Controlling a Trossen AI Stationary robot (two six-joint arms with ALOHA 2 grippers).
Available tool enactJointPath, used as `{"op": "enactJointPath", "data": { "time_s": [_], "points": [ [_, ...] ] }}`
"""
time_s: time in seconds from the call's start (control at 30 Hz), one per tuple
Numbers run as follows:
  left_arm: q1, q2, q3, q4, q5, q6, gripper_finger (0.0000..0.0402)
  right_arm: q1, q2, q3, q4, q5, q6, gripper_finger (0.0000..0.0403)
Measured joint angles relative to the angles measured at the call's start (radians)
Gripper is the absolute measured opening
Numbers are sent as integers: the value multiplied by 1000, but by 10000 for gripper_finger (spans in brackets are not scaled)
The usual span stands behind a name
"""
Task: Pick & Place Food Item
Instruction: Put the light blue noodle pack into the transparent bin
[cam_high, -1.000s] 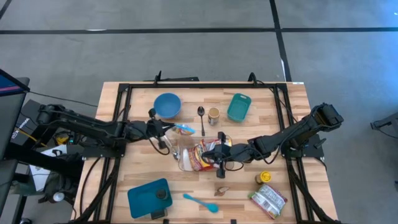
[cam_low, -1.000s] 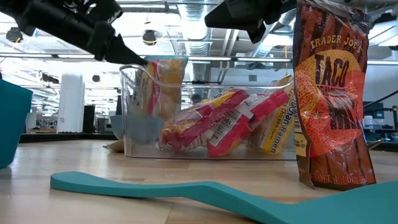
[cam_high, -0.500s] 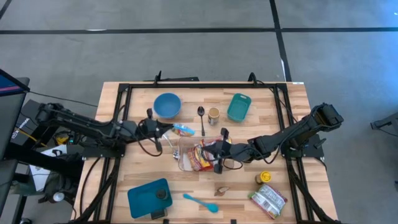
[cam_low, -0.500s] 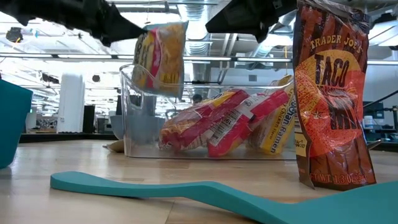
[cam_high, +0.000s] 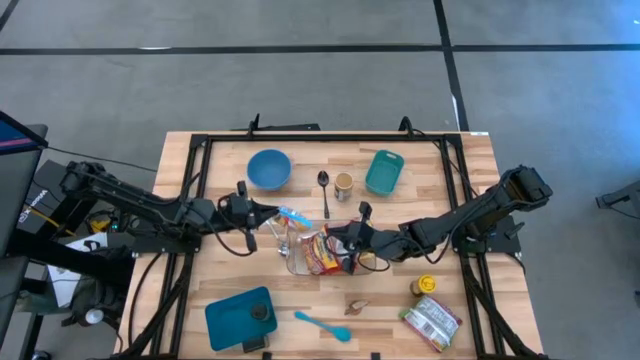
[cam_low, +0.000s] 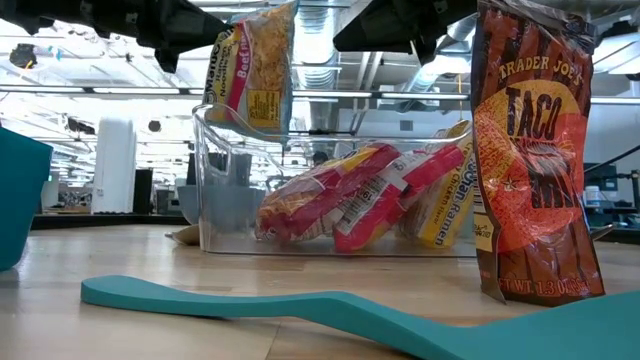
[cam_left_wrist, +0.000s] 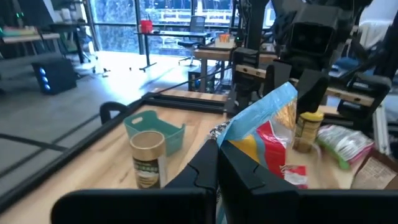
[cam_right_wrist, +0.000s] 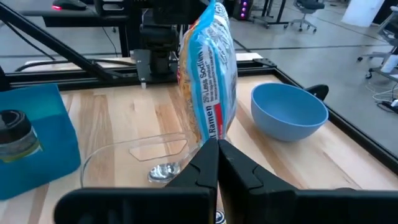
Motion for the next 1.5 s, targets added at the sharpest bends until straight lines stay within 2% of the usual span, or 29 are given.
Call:
{"op": "enactJointPath", "data": {
  "time_s": [0.7, 0.8, 0.9, 1.23, 1.5],
  "points": [
    [-11, 78, 1, 11, 39, -125, 0, -5, -1, 1, 139, -20, 20, 0],
    [-11, 98, 1, 30, 39, -126, 0, -5, -1, 1, 150, -58, 15, 4],
    [-11, 107, 1, 37, 43, -126, 0, -5, -1, 1, 169, -102, 15, 25],
    [-11, 107, 1, 80, 82, -132, 0, -5, -1, 1, 166, -106, -4, 129],
    [-12, 107, 1, 103, 82, -155, 0, -17, -1, 1, 168, -178, 6, 168]
  ]
}}
